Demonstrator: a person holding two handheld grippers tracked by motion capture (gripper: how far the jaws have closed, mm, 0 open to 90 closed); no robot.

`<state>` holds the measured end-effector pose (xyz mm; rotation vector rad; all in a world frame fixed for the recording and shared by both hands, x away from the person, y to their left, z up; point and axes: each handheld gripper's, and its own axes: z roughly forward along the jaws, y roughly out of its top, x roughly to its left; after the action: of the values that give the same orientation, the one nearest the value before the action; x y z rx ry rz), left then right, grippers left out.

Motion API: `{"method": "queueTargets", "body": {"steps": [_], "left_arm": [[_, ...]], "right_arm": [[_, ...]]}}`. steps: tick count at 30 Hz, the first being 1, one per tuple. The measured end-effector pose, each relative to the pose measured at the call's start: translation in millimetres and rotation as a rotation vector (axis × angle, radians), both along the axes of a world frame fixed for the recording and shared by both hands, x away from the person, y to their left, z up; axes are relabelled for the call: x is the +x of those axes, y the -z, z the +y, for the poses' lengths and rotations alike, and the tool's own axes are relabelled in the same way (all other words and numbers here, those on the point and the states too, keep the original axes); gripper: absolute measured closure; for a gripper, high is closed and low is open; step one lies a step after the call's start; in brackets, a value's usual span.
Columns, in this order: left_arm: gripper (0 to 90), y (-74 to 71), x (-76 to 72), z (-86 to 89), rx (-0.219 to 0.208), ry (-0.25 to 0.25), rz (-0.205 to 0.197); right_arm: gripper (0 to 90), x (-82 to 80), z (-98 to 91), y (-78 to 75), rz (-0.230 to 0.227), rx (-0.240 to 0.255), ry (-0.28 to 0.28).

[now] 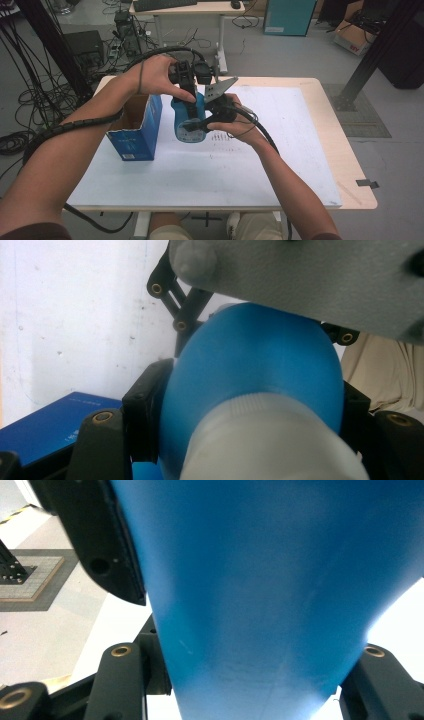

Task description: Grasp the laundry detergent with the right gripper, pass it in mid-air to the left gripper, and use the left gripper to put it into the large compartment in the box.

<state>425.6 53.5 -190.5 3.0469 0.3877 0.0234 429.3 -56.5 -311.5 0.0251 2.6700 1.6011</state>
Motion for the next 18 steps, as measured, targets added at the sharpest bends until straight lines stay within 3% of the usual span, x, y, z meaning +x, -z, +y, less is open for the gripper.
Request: {"method": "queueTargets", "body": {"steps": [2, 3, 4, 12, 13, 14, 15, 16, 17, 18], "left_arm": [[34.7, 0.2, 0.7, -0.1, 0.009, 0.005, -0.008], [34.7, 0.1, 0.4, -0.6, 0.007, -0.005, 0.000], [34.7, 0.4, 0.4, -0.8, 0.006, -0.005, -0.004], [34.8, 1.9, 0.5, -1.7, 0.008, -0.005, 0.001], [34.8, 1.7, 0.6, -1.7, 0.007, -0.004, 0.004], [34.8, 1.7, 1.0, -1.3, 0.011, 0.006, 0.002], [34.8, 1.7, 0.5, -1.6, 0.004, -0.003, 0.004], [34.8, 1.8, 0.5, -1.4, 0.004, -0.001, -0.001], [34.9, 1.6, 0.9, -1.3, 0.006, 0.001, 0.001], [34.9, 2.1, 0.4, -1.3, 0.005, -0.001, -0.003]], "right_arm": [[43.4, -0.1, 0.1, 0.1, 0.002, 0.000, 0.000], [43.3, -1.7, -0.5, 0.0, 0.026, -0.011, 0.007], [43.3, -1.8, -2.8, -1.1, 0.020, -0.028, 0.036], [43.3, -1.8, -3.3, -0.2, 0.027, -0.038, 0.043], [43.2, 2.1, 1.1, 1.8, -0.007, 0.002, -0.018], [43.2, 17.6, 8.7, 2.1, -0.224, 0.140, -0.013], [43.2, -9.8, -3.4, -0.6, 0.168, -0.084, 0.020], [43.2, -12.8, -6.2, -2.6, 0.189, -0.120, 0.075], [43.2, 6.3, 1.3, 1.9, -0.071, 0.032, -0.021], [43.2, 6.9, 2.9, 2.3, -0.079, 0.045, -0.032]]}}
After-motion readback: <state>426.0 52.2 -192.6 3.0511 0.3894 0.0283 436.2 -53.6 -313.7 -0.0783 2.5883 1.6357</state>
